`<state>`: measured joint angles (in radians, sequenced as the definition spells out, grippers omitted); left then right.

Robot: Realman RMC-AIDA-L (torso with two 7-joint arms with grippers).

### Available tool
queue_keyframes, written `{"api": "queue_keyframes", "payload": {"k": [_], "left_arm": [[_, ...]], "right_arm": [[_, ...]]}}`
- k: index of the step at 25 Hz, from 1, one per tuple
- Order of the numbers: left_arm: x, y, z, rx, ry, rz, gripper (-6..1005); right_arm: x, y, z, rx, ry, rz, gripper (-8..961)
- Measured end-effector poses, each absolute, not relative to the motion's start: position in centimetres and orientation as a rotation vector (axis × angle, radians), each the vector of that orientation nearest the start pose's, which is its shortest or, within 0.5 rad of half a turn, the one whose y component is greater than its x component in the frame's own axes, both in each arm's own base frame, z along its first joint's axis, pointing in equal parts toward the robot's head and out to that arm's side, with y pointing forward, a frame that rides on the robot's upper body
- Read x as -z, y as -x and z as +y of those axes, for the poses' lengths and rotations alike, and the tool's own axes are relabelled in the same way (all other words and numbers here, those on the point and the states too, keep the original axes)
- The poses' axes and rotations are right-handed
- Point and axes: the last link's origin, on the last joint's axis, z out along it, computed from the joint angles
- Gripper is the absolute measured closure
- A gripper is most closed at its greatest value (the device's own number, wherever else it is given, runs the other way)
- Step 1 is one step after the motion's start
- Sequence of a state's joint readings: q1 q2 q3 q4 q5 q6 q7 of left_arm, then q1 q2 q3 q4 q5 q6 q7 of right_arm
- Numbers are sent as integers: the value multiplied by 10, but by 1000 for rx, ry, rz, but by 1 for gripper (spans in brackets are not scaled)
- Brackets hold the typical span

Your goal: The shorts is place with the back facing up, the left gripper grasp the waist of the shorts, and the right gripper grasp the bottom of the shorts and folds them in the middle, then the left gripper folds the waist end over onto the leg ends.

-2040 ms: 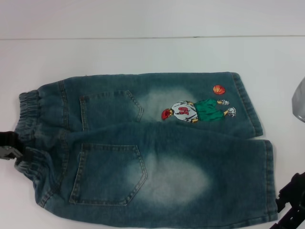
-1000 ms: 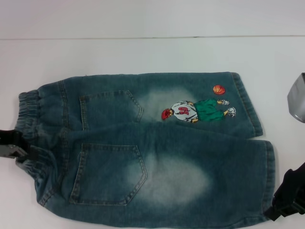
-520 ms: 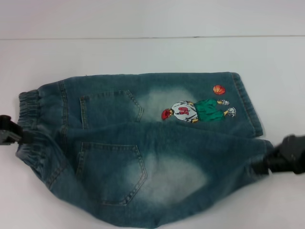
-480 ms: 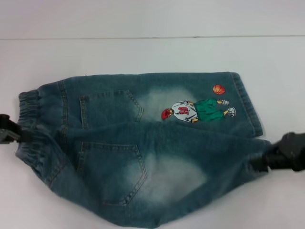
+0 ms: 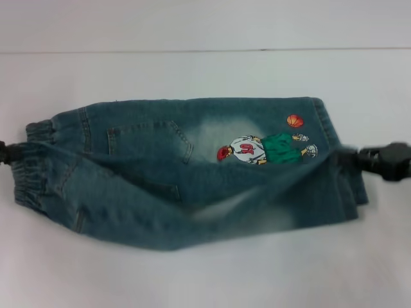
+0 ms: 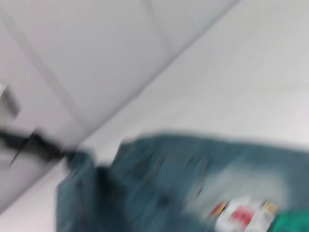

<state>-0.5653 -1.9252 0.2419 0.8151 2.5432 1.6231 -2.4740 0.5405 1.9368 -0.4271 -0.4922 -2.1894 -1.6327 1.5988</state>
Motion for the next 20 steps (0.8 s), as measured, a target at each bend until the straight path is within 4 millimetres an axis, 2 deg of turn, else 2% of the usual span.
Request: {"api": "queue_keyframes", "payload": {"k": [4, 10, 15, 20], "left_arm": [[-117, 347, 331, -705, -2366, 2522, 931], [-112, 348, 338, -819, -2416, 2508, 928], [-101, 349, 342, -869, -2450, 2479, 926], [-99, 350, 345, -952, -2473, 2467, 924]], "right_arm": [[-45, -318, 328, -819, 2418, 1088, 910], [-26, -322, 345, -737, 2310, 1091, 910], [-11, -319, 358, -684, 2268, 1055, 909], [-2, -316, 369, -627, 2236, 1015, 909]]}}
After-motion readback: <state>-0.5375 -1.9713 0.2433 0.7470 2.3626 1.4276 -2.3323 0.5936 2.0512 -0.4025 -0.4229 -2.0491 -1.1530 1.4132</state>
